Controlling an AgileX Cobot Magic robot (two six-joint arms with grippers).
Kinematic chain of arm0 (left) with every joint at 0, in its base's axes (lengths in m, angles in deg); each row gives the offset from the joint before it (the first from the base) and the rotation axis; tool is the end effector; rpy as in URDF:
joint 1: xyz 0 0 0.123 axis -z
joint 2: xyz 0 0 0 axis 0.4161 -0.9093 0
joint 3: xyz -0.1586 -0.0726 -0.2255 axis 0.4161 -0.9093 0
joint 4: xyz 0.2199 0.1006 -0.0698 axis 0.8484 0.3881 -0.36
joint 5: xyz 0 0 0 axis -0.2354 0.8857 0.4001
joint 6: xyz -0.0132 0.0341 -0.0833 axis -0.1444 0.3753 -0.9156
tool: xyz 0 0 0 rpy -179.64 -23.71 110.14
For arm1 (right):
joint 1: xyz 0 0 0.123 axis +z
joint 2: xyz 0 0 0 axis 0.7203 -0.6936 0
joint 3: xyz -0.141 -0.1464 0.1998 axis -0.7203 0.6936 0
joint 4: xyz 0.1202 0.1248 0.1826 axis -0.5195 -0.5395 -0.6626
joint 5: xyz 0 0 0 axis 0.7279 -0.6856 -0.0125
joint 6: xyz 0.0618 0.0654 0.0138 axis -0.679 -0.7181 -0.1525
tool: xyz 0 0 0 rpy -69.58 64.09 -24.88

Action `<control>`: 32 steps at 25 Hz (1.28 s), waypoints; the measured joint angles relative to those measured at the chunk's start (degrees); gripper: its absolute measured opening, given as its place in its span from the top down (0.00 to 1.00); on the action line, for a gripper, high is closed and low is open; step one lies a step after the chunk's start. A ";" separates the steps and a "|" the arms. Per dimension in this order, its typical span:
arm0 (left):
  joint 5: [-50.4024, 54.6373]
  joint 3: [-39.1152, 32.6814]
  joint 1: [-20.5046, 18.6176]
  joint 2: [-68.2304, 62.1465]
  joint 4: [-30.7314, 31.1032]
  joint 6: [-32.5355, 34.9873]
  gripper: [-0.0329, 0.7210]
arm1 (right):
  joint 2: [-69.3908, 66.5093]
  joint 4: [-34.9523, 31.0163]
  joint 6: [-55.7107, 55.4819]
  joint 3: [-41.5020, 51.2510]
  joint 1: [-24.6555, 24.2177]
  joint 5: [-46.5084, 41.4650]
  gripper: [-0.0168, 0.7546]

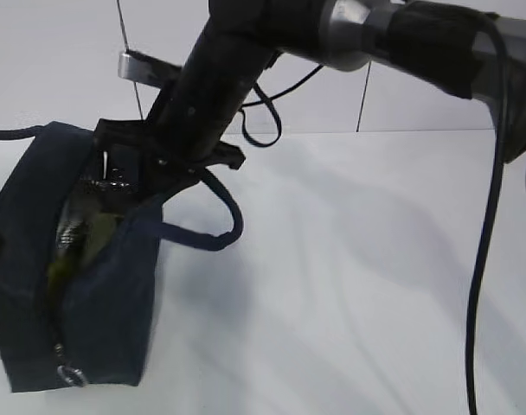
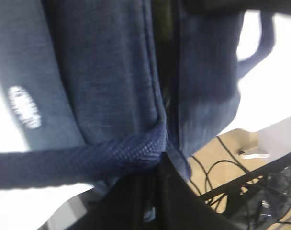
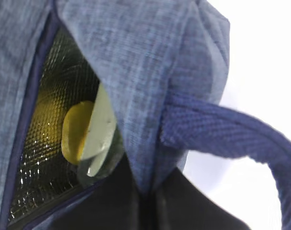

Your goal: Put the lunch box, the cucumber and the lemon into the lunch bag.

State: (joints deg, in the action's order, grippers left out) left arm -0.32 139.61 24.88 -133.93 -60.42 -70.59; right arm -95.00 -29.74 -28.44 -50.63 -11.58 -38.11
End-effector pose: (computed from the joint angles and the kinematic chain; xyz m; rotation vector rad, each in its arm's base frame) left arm 0.2187 -0.0499 0.2838 0.0904 2.8591 -0.8303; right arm 0.3825 0.3162 0.2421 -0.6369 2.8494 0.8858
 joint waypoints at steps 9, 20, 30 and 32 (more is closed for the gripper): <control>-0.51 -0.12 0.00 -0.85 -8.36 0.28 0.95 | 5.85 17.04 -5.44 -6.30 0.00 -2.00 0.98; -3.22 1.44 0.33 -11.09 -15.47 4.71 0.95 | 6.11 22.06 -5.70 2.21 -2.03 -2.17 0.98; -3.41 4.18 4.22 -19.45 -16.28 4.79 0.95 | 6.59 26.37 -5.82 7.05 -4.03 -1.07 0.98; -5.39 4.38 7.18 -19.55 -16.57 4.79 0.95 | 6.72 26.48 -5.72 7.07 -4.56 -1.07 0.98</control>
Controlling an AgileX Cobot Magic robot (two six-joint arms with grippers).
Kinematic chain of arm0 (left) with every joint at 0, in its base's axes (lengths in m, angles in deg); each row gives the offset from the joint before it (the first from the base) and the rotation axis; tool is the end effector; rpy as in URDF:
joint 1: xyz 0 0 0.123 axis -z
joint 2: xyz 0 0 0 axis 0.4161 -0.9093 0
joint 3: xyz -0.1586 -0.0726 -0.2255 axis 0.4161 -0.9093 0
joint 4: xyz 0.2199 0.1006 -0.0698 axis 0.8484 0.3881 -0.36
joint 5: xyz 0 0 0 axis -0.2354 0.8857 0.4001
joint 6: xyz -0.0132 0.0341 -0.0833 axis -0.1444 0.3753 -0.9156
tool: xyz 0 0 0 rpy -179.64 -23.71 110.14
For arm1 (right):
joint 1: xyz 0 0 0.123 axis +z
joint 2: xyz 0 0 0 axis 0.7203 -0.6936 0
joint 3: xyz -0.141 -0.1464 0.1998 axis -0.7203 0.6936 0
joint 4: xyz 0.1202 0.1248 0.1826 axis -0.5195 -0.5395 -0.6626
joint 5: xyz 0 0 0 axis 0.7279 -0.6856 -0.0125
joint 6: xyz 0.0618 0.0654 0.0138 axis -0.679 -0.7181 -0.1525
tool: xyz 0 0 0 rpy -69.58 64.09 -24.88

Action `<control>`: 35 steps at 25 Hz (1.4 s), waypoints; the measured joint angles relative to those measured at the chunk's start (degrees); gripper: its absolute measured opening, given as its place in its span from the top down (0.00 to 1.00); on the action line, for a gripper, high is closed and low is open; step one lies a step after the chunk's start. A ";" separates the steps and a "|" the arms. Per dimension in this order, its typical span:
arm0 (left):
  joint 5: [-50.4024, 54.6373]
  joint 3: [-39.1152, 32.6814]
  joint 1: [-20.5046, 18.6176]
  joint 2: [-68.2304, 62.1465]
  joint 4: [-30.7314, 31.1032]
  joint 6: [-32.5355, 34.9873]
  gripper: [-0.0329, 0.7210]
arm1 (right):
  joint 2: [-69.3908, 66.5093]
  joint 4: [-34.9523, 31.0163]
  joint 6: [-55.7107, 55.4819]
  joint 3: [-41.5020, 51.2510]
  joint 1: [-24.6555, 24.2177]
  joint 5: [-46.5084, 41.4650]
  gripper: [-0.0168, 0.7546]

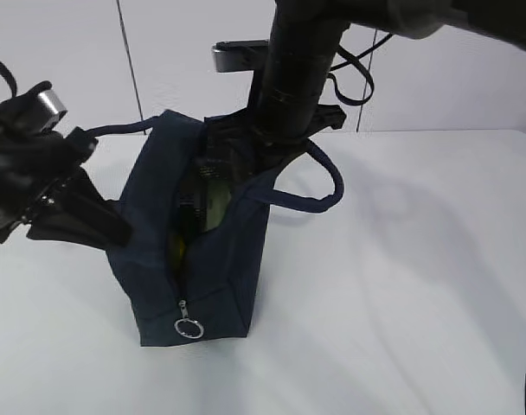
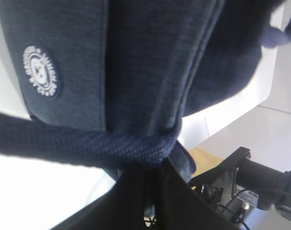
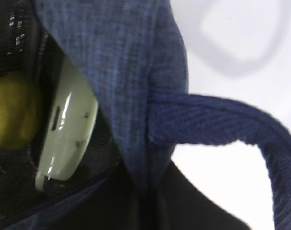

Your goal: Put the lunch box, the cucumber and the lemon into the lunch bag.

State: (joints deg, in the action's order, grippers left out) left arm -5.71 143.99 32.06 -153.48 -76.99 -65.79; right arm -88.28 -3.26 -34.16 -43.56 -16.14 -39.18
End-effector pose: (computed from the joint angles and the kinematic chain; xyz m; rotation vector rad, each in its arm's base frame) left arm 0.2805 -0.1013 0.2298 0.0226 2.8885 -1.2008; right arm 0.4028 0.2394 0.2522 -0.5107 2.8675 0.2268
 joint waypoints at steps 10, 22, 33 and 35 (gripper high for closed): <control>-5.75 1.66 1.99 -0.25 -0.40 -0.62 0.95 | 1.26 -2.75 2.11 0.29 -2.25 0.00 0.98; -6.75 1.66 1.69 -0.36 -0.40 -0.97 0.75 | 1.84 -3.32 2.98 0.29 -2.25 0.00 0.96; -3.25 5.32 1.69 -0.36 -0.40 -0.97 0.62 | 2.11 -2.83 3.08 0.29 -2.35 0.41 0.48; -2.87 5.37 1.69 -0.08 -0.40 -0.97 0.58 | 2.25 -2.83 3.08 0.29 -2.35 0.41 0.48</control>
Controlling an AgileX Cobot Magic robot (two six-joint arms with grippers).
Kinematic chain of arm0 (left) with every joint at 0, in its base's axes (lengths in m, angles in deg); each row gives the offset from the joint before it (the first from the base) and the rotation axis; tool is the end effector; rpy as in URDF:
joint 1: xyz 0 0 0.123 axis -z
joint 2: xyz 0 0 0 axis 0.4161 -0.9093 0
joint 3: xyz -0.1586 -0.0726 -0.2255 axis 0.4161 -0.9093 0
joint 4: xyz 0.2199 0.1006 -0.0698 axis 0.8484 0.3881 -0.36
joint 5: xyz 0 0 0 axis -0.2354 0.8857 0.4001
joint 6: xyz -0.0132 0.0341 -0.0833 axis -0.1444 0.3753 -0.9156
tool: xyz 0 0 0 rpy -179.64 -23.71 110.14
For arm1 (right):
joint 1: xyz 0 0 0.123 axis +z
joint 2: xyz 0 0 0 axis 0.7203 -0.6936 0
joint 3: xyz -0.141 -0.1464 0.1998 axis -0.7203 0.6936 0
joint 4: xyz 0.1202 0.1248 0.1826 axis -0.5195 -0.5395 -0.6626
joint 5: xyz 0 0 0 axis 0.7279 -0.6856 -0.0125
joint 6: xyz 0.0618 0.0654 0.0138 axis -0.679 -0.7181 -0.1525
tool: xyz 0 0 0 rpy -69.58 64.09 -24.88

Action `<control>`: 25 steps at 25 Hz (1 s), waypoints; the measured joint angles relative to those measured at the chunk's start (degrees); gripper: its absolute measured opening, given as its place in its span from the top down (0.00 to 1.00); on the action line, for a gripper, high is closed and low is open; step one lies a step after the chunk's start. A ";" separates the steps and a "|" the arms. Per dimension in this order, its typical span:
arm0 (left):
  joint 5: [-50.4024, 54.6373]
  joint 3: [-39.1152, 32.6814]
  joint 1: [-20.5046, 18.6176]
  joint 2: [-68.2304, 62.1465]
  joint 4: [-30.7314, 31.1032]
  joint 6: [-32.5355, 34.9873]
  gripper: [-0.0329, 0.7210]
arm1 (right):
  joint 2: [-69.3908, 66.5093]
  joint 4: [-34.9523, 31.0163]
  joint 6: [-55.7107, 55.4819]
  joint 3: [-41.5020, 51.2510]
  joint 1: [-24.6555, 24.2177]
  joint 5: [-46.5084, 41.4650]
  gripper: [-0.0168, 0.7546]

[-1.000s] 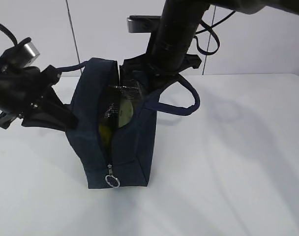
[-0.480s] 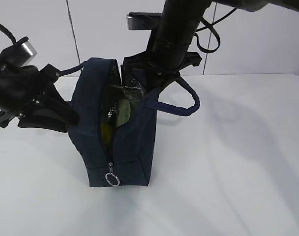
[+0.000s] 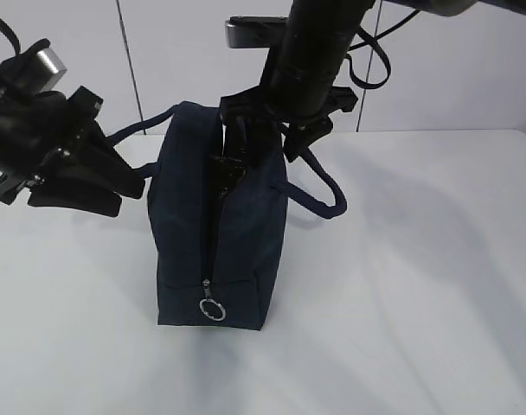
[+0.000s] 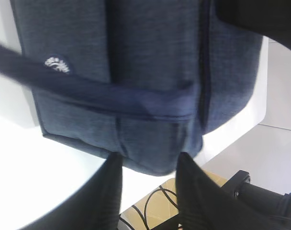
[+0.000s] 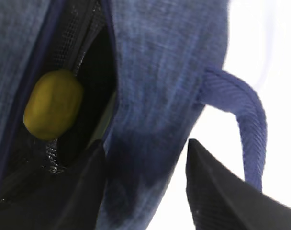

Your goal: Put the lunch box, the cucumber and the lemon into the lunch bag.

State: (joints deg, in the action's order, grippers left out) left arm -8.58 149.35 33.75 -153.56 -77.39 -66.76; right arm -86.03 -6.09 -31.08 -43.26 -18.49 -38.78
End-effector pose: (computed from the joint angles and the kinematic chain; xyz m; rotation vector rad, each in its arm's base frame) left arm 0.2971 -0.1114 0.2521 0.0579 2.7822 -1.1663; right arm 0.4057 0.2240 0.2697 -0.5113 2.8288 0.2942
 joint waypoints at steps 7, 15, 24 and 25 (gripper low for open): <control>2.61 0.00 0.00 2.72 0.00 0.00 0.45 | 1.93 -0.21 0.11 0.00 0.00 0.00 0.47; 7.84 0.09 -0.22 8.00 1.77 -0.12 0.44 | 9.36 0.68 0.31 0.00 0.00 0.00 0.47; 8.56 0.09 1.60 12.83 18.26 -4.71 0.55 | 16.78 -2.48 0.45 0.00 0.00 -0.18 0.47; 8.66 0.09 2.11 13.18 19.60 -5.30 0.56 | 17.06 -2.48 0.44 0.00 0.00 -0.22 0.47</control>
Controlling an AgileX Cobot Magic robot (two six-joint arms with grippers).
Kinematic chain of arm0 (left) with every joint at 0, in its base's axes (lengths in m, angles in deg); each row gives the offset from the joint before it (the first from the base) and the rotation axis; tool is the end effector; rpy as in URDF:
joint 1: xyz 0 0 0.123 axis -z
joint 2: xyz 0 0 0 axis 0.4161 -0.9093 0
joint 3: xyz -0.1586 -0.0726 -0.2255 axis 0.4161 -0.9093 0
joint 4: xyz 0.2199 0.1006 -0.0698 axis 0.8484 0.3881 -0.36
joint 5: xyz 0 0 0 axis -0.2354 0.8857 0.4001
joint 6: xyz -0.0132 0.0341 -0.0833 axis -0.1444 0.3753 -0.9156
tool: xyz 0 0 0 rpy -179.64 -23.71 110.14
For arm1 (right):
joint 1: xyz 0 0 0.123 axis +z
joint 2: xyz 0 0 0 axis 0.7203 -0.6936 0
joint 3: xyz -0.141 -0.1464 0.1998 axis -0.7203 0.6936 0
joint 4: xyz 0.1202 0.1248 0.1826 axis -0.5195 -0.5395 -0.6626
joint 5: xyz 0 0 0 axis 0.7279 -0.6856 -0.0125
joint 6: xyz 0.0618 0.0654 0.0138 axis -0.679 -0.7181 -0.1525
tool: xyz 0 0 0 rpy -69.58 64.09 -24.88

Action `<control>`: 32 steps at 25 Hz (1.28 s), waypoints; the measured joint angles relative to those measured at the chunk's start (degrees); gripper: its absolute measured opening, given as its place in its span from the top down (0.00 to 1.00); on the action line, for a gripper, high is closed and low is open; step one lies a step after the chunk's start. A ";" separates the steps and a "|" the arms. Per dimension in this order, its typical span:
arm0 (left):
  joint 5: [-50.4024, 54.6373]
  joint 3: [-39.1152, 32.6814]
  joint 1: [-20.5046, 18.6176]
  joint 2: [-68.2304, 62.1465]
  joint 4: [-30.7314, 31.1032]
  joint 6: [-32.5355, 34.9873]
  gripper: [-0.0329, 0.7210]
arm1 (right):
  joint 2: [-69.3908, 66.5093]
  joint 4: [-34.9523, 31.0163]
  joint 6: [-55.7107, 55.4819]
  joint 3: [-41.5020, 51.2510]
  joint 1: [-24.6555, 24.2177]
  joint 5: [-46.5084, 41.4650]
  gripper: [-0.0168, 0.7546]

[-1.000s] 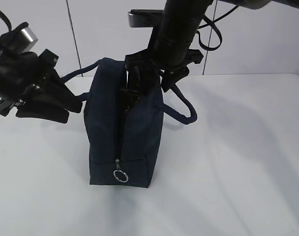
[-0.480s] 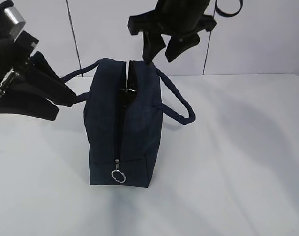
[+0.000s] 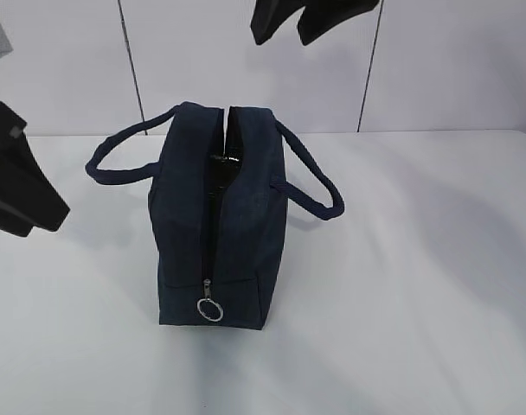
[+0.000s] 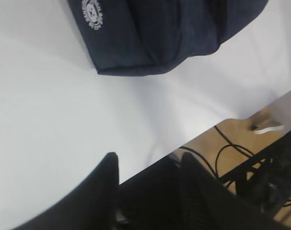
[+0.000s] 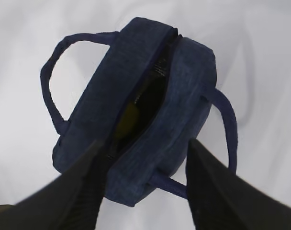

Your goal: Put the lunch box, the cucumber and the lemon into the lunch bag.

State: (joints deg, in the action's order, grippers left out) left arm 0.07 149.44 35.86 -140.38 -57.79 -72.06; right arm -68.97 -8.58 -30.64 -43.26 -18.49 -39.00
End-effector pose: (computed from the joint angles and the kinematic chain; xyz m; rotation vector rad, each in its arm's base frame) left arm 0.2427 -0.0950 0.3001 0.3772 2.8562 -0.7989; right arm 0.3474 0.1977 0.3995 -0.4921 2.5388 0.4414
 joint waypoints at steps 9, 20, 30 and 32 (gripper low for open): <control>0.79 0.00 3.67 2.97 7.83 -4.98 0.56 | 5.76 4.20 3.91 0.00 1.51 -0.40 0.47; 0.91 0.00 3.67 4.92 7.83 -5.42 0.57 | 29.05 9.01 4.25 28.79 3.60 14.92 0.56; 0.92 0.00 3.91 10.19 7.83 -5.77 0.58 | 53.19 7.47 4.25 67.23 3.60 41.06 0.56; 1.03 0.00 3.94 12.21 7.83 -5.77 0.58 | 56.67 7.04 4.25 72.89 3.60 45.05 0.56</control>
State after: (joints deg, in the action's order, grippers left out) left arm 1.10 149.44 39.80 -128.17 -49.96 -77.83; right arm -12.30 -1.54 -26.39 29.63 -14.89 6.05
